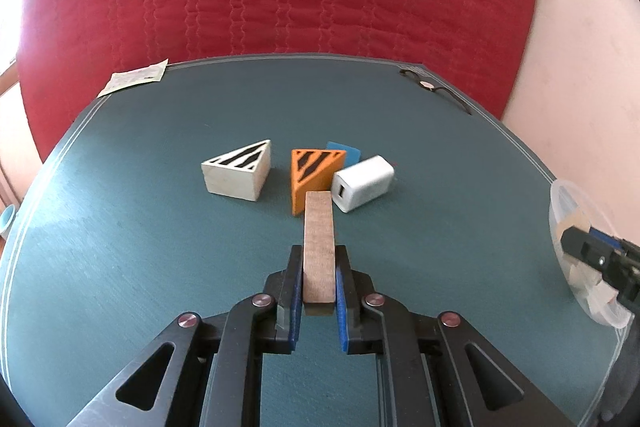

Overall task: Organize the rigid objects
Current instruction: 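Carry the tan bar and tan tile over the clear bowl with both grippers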

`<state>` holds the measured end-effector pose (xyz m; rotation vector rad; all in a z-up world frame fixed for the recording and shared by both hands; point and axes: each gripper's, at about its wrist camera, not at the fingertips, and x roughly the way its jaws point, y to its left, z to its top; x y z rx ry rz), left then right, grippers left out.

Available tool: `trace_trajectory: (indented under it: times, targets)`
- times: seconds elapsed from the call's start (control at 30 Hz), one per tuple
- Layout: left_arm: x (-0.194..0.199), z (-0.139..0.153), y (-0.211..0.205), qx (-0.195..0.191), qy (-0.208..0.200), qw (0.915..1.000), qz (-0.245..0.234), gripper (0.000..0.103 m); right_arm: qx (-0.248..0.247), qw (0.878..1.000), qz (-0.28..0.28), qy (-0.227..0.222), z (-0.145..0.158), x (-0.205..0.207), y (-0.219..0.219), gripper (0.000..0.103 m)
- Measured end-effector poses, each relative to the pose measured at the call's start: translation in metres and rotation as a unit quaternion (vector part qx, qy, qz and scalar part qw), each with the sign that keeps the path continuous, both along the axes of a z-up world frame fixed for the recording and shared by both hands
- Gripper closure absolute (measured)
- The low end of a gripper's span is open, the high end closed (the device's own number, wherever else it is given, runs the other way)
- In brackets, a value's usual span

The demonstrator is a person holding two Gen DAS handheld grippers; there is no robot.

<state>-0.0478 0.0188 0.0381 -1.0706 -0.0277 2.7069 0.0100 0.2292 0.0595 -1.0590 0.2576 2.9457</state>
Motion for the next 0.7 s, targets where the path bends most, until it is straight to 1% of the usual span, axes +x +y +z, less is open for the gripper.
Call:
trace_trajectory:
  times: [0.3, 0.7]
  targets:
    - [0.011, 0.0, 0.023, -0.003, -0.005, 0.9997, -0.023, 0.089, 0.007, 0.999, -0.051, 0.003, 0.001, 0.013, 0.038, 0.066]
    - [0.025, -0.001, 0.054, 0.0, -0.008, 0.9988, -0.048, 0.089, 0.012, 0.997, -0.079, 0.018, 0.007, 0.027, 0.068, 0.066]
